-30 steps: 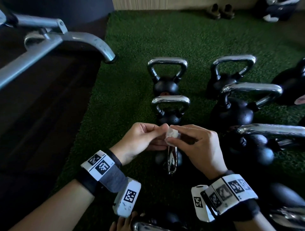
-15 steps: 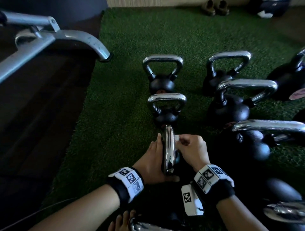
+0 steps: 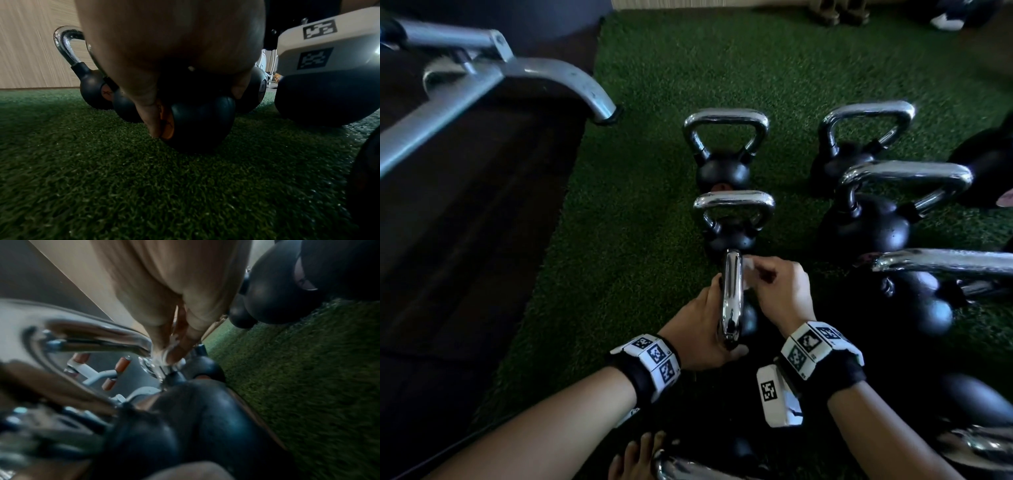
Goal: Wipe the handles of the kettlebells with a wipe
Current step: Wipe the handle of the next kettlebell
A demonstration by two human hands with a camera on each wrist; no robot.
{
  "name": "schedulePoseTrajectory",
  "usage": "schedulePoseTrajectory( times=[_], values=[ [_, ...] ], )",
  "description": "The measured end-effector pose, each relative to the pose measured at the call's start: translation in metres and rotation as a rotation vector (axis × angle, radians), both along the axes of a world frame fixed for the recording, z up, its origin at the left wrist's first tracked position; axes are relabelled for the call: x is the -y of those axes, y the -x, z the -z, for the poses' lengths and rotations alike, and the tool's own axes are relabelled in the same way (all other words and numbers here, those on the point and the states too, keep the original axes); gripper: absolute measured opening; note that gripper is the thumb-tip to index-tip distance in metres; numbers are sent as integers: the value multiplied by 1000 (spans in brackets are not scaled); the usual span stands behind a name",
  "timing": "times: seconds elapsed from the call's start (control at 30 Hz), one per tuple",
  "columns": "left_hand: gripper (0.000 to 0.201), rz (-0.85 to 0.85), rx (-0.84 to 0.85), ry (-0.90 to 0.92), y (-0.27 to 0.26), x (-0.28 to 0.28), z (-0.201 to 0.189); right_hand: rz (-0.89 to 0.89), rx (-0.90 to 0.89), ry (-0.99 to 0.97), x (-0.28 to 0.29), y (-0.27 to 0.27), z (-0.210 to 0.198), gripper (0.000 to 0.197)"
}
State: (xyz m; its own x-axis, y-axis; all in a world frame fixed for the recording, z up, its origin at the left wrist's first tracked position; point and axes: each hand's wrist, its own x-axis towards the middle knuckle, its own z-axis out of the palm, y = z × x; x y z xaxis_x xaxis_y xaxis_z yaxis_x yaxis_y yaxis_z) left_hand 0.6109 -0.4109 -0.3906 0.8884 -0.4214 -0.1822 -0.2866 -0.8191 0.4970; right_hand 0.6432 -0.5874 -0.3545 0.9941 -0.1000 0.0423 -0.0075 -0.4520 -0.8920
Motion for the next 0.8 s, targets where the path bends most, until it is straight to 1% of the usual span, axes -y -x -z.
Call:
schedulePoseTrajectory(
  times=[0.07, 0.13, 0.2, 0.3, 0.37, 0.43, 0.53, 0.63, 0.7, 0.73, 0.8],
  values=[
    [119, 6, -9, 41, 1, 0, -11, -14, 152, -7, -3, 1, -5, 17],
    [119, 15, -20, 89, 2, -5, -16, -75, 232, -24, -6, 3, -7, 18],
    [116, 30, -25, 114, 2, -10, -16, -127, 256, -22, -7, 1, -9, 19],
    [111, 62, -6, 102, -1, -11, -12, -163, 273, -6, -4, -4, -17, 19],
    [110, 90, 16, 91, -5, -11, -7, -208, 306, 16, -1, 0, -25, 19],
    [109, 119, 31, 68, -10, -13, 4, -290, 323, 25, 2, 12, -32, 22],
    [103, 95, -16, 87, -15, -17, 16, -381, 282, 2, 3, 24, -38, 30],
    [92, 50, -36, 151, -16, -20, 14, -310, 243, 25, 0, 16, -37, 29],
    [77, 48, -35, 231, -16, -20, 6, -275, 215, 2, -1, 18, -39, 29],
    [70, 65, -36, 273, -17, -19, 1, -280, 189, -24, 0, 22, -40, 30],
    [65, 127, -54, 324, -19, -18, -6, -303, 105, -79, 0, 33, -42, 30]
  ],
)
